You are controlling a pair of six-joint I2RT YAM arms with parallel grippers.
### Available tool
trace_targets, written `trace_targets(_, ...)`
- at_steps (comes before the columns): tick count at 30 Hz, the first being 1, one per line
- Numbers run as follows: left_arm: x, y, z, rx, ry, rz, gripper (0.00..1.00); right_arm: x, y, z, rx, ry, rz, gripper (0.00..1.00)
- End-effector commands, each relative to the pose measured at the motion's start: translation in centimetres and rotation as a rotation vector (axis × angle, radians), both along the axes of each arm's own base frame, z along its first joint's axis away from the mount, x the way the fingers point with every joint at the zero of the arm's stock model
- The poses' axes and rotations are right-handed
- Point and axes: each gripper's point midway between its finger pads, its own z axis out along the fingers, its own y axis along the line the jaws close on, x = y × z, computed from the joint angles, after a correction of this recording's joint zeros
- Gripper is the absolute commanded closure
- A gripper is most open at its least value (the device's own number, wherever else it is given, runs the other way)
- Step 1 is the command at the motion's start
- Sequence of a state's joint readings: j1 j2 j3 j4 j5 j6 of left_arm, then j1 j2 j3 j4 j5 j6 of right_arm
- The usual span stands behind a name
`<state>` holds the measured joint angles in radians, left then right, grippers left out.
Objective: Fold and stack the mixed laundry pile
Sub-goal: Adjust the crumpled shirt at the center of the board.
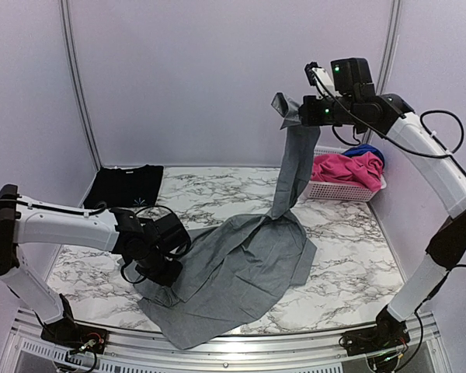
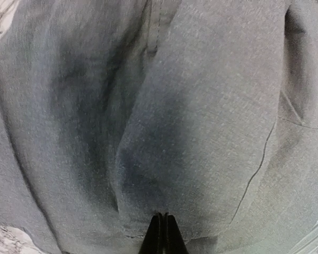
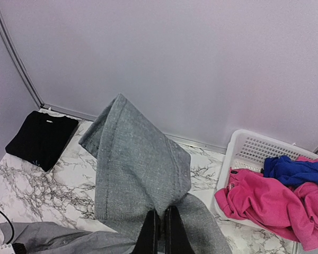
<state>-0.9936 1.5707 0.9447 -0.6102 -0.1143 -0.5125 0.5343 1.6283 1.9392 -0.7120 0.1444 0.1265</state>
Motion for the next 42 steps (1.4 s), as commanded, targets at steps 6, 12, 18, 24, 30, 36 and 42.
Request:
trace_targets(6,5.4,0.0,11.1,-0.091,-0.220,0.033,1.00,-0.8,-4.7,4.6,-0.003,-0.122,-0.093,1.00)
trace_targets(12,14.3,2.4,20.8,-0.114,-0.457,0.157,1.00,2.9,-7.2,9.5,0.014,-0.268,-0.161,1.00)
trace_targets(18,27.5,7.3,28.7,-0.139,-0.679,0.372,1.00,8.8,-5.8,12.6,0.028,-0.432,-0.161,1.00)
trace_targets(24,38.8,10.9,25.0,-0.170,-0.704,0.551,1.00,16.4,-2.4,6.5,0.000,-0.433,-0.115,0.92)
trace_targets(30,38.4,12.9,22.4,-0.163,-0.631,0.584,0.01,16.3,-2.1,-1.7,-0.062,-0.157,-0.102,0.02)
trace_targets(36,30.1,13.3,19.3,-0.112,-0.485,0.510,0.01,7.2,1.4,-6.8,0.007,0.102,0.077,0.04)
trace_targets(42,20.6,13.8,14.6,-0.189,-0.307,0.536,0.01,-7.1,11.2,-15.5,0.151,0.405,0.390,0.22)
